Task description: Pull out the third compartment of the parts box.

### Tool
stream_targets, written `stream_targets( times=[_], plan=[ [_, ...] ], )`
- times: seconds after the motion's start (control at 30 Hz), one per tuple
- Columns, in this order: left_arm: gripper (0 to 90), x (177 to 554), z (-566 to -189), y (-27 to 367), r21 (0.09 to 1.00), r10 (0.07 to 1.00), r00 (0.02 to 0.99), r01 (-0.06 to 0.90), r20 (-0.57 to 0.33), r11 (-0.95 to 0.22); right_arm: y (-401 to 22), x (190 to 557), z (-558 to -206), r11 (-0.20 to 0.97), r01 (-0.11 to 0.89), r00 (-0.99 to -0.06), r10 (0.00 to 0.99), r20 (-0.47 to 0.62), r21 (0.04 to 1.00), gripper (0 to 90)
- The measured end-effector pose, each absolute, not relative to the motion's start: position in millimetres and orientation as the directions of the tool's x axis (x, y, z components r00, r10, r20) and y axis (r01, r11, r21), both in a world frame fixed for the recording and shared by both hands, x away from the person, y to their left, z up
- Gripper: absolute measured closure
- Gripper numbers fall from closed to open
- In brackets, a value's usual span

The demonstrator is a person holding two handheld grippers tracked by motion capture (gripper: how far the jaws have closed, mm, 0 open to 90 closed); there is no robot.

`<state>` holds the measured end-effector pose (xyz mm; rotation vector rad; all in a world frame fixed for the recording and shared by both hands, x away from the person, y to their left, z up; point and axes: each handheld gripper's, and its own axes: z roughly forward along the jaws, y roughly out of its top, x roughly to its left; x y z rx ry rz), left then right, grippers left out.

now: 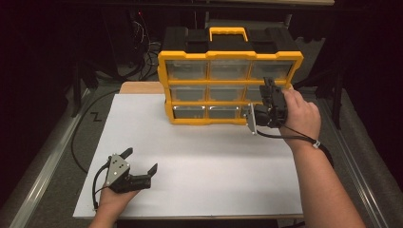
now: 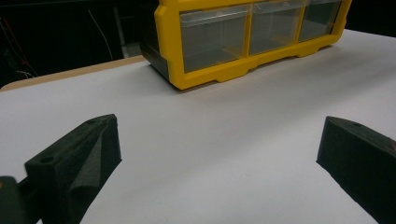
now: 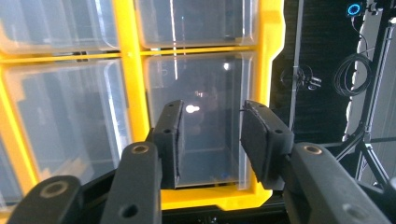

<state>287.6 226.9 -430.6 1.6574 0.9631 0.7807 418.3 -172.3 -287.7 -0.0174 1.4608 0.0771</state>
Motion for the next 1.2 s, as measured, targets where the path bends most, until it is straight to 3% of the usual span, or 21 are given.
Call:
stream_targets(
  times=[0.63, 1.2],
  plan=[
    [0.6, 287.0, -431.1, 226.9, 0.962, 0.879, 0.476, 0.225, 0.029, -0.154, -176.7, 450.2, -262.3, 1.000, -0.024, 0.140, 0.024, -0.990, 0.021, 74.0],
    [0.6, 287.3, -431.5, 227.6, 0.961, 0.877, 0.479, 0.226, 0.033, -0.160, -175.2, 458.5, -265.3, 1.000, -0.013, 0.145, 0.001, -0.989, -0.001, 79.0]
  ],
)
